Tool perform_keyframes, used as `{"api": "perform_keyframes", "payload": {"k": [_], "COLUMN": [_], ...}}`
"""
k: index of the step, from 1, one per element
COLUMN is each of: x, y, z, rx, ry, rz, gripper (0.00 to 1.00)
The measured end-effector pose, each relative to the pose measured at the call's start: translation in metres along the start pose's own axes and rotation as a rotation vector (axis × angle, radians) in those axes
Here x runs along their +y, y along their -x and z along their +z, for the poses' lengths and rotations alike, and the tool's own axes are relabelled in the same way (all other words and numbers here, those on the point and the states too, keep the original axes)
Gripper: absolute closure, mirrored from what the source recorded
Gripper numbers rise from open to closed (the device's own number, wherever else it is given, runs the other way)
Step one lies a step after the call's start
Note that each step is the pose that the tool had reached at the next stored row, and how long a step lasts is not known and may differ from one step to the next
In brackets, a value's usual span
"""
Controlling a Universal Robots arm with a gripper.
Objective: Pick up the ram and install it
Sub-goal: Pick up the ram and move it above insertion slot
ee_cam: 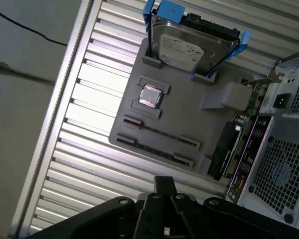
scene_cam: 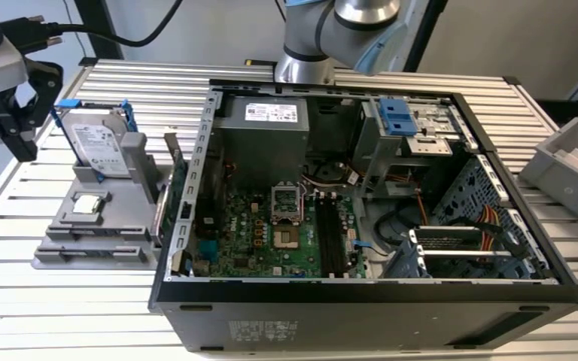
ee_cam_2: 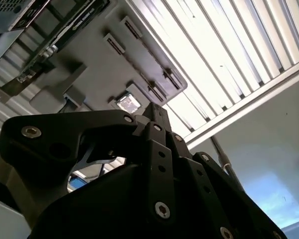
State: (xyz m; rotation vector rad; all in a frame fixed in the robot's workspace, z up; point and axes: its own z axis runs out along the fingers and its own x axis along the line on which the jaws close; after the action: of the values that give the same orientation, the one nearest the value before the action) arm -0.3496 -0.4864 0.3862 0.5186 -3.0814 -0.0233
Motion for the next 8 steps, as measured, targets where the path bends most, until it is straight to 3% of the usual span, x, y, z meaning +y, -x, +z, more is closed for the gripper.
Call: {"api": "perform_keyframes", "payload": {"k": [8], "x": [0.0003], "y": [0.0001], "z": [0.0001], "rx": [0.0014], "ry": [-0.0012], "rz": [-0.091], "gripper": [1.00]}}
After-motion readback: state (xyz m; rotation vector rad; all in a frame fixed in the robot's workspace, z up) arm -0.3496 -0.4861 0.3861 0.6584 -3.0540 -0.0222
